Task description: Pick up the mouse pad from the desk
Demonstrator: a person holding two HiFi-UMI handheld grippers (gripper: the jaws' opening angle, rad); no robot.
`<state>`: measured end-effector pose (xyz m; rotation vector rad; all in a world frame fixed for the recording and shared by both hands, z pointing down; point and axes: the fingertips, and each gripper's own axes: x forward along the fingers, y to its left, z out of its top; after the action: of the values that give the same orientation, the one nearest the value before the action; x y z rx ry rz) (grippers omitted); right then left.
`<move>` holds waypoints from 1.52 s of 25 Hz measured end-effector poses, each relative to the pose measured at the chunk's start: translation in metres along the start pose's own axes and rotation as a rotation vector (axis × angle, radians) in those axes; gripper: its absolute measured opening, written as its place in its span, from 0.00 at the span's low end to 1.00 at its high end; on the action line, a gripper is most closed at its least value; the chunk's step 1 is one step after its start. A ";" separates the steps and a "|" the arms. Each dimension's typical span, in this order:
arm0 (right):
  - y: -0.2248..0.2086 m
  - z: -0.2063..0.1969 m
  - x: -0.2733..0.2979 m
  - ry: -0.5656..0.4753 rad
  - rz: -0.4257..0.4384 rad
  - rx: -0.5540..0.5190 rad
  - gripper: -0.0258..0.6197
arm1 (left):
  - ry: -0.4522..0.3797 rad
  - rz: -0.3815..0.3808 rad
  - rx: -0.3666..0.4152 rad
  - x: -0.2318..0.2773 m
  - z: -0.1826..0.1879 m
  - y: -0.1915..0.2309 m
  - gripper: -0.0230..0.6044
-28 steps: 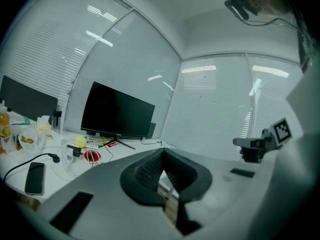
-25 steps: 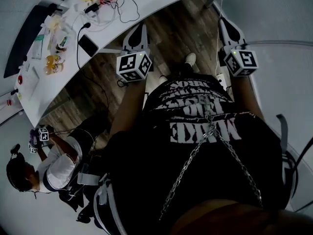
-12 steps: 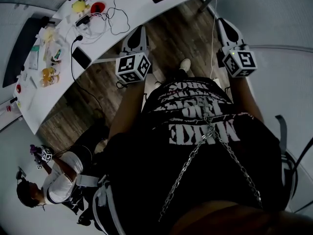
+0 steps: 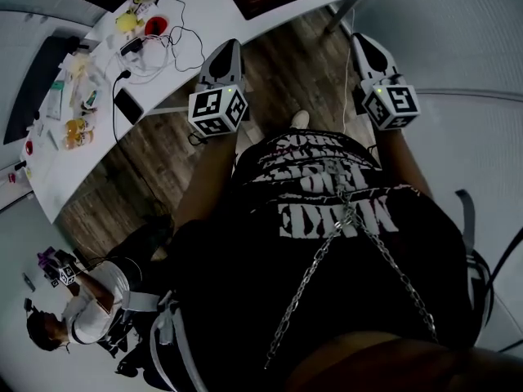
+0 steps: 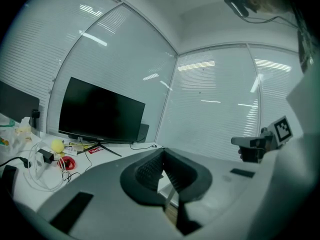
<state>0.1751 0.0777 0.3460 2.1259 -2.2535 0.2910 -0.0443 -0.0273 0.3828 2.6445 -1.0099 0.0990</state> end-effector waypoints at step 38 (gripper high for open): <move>-0.065 -0.007 0.022 0.060 0.134 -0.025 0.04 | -0.036 0.131 0.022 0.048 0.011 -0.035 0.05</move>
<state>0.2371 0.0537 0.3642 1.9313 -2.3567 0.3243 0.0137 -0.0370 0.3712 2.6068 -1.1998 0.0920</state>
